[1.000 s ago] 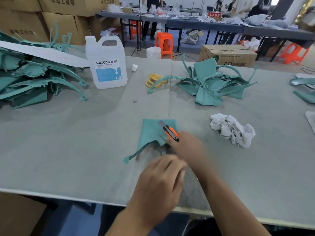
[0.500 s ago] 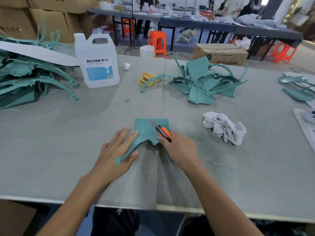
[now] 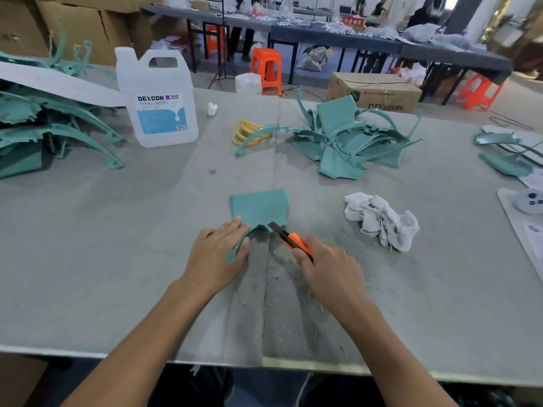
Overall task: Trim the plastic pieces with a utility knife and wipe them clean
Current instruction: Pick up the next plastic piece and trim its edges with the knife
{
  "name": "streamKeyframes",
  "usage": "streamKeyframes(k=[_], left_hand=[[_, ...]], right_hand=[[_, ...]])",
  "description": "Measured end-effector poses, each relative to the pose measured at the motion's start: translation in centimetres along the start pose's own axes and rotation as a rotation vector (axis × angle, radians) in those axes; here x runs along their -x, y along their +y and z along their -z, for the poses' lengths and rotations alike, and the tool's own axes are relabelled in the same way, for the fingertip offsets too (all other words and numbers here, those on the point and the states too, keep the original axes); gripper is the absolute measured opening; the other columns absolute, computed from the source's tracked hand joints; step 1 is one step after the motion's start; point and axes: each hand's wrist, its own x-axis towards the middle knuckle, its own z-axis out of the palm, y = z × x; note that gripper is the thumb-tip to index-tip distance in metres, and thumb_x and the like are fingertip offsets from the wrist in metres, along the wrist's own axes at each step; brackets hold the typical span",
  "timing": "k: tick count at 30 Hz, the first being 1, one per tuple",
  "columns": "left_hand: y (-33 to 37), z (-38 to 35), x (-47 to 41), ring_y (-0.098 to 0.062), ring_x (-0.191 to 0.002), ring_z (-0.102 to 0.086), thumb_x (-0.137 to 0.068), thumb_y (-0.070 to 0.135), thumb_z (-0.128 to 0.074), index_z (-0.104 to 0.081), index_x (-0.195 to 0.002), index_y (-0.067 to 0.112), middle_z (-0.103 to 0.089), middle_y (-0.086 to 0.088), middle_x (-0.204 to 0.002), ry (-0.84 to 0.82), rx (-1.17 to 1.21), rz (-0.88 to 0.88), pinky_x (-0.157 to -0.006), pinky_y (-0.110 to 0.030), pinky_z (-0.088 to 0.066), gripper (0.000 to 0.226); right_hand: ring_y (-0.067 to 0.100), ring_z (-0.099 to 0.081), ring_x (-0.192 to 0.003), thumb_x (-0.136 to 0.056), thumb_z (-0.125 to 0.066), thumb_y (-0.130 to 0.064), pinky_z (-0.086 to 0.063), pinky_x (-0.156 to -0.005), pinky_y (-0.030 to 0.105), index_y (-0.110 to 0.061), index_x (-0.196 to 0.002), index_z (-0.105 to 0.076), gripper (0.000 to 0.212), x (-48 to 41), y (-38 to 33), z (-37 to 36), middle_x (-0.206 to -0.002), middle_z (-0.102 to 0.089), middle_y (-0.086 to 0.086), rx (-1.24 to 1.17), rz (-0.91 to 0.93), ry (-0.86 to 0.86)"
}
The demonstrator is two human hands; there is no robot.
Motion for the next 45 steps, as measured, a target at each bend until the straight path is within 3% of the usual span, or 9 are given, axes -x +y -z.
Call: streamKeyframes(k=[5, 17, 31, 33, 35, 37, 40, 43, 45], left_hand=[[0.4, 0.4, 0.0, -0.009, -0.139, -0.047, -0.102, 0.030, -0.053, -0.061, -0.138, 0.024, -0.050, 0.002, -0.150, 0.001, 0.031, 0.018, -0.105, -0.028, -0.030, 0.037], [1.1, 1.3, 0.1, -0.009, -0.142, -0.042, -0.105, 0.032, -0.047, -0.057, -0.142, 0.024, -0.045, 0.002, -0.154, -0.034, 0.020, 0.030, -0.107, -0.026, -0.027, 0.040], [1.7, 1.1, 0.4, -0.023, -0.127, -0.059, -0.099, 0.022, -0.060, -0.067, -0.129, 0.012, -0.060, -0.010, -0.140, 0.014, -0.002, 0.010, -0.100, -0.038, -0.042, 0.033], [2.4, 1.4, 0.2, -0.028, -0.115, -0.060, -0.098, 0.028, -0.054, -0.066, -0.122, 0.014, -0.065, -0.008, -0.129, -0.058, -0.204, 0.011, -0.092, -0.037, -0.041, 0.030], [3.8, 2.1, 0.2, -0.029, -0.095, -0.055, -0.089, 0.040, -0.053, -0.066, -0.103, 0.017, -0.065, -0.004, -0.102, -0.116, -0.386, -0.011, -0.080, -0.037, -0.033, 0.029], [4.7, 2.7, 0.4, -0.026, -0.092, -0.046, -0.079, 0.062, -0.044, -0.065, -0.096, 0.022, -0.058, -0.001, -0.094, -0.178, -0.431, -0.047, -0.078, -0.038, -0.028, 0.048], [3.8, 3.1, 0.1, -0.021, -0.105, -0.037, -0.064, 0.090, -0.023, -0.059, -0.115, 0.031, -0.050, 0.005, -0.109, -0.312, -0.342, -0.064, -0.090, -0.038, -0.030, 0.086], [2.1, 3.7, -0.5, -0.022, -0.142, -0.022, -0.069, 0.092, -0.043, -0.049, -0.141, 0.039, -0.039, 0.006, -0.152, -0.396, -0.183, -0.040, -0.114, -0.041, -0.018, 0.090], [1.5, 3.7, -0.2, -0.016, -0.153, -0.012, -0.069, 0.092, -0.040, -0.038, -0.149, 0.041, -0.023, 0.009, -0.165, -0.440, -0.096, -0.004, -0.120, -0.042, -0.007, 0.096]], right_hand=[[0.032, -0.064, -0.089, -0.103, -0.040, -0.056, -0.050, -0.072, 0.040, -0.035, -0.117, -0.053, 0.028, 0.1, 0.0, -0.1, -0.094, -0.068, -0.002, -0.043, -0.015, -0.072], [0.034, -0.065, -0.085, -0.104, -0.038, -0.056, -0.041, -0.064, 0.038, -0.031, -0.113, -0.054, 0.031, -0.3, 0.1, 0.4, -0.094, -0.068, 0.002, 0.063, 0.001, -0.040], [0.034, -0.065, -0.087, -0.104, -0.041, -0.053, -0.044, -0.067, 0.039, -0.029, -0.111, -0.054, 0.029, -0.1, -0.2, 0.3, -0.092, -0.068, 0.002, -0.005, 0.008, -0.060], [0.034, -0.064, -0.087, -0.104, -0.040, -0.053, -0.046, -0.068, 0.040, -0.029, -0.111, -0.055, 0.029, -0.3, 0.3, 0.7, -0.092, -0.068, 0.001, 0.009, -0.011, -0.037], [0.032, -0.062, -0.080, -0.104, -0.041, -0.051, -0.041, -0.065, 0.039, -0.029, -0.107, -0.053, 0.025, -0.5, 0.5, 1.0, -0.085, -0.064, -0.002, -0.006, -0.011, -0.016], [0.028, -0.057, -0.074, -0.104, -0.041, -0.049, -0.037, -0.062, 0.039, -0.029, -0.104, -0.051, 0.022, -0.3, 0.3, 1.0, -0.079, -0.058, -0.005, -0.040, -0.008, -0.008], [0.025, -0.055, -0.073, -0.104, -0.042, -0.047, -0.036, -0.063, 0.038, -0.030, -0.103, -0.051, 0.020, 0.1, 0.3, 1.0, -0.077, -0.054, -0.010, -0.100, -0.024, 0.013], [0.027, -0.058, -0.080, -0.105, -0.041, -0.046, -0.040, -0.065, 0.039, -0.031, -0.108, -0.052, 0.019, 0.3, 0.3, 1.1, -0.084, -0.058, -0.007, -0.094, -0.013, -0.010], [0.030, -0.059, -0.083, -0.105, -0.041, -0.045, -0.042, -0.067, 0.040, -0.030, -0.112, -0.054, 0.021, 0.4, 0.0, 0.9, -0.088, -0.060, -0.003, -0.073, -0.011, -0.045]])
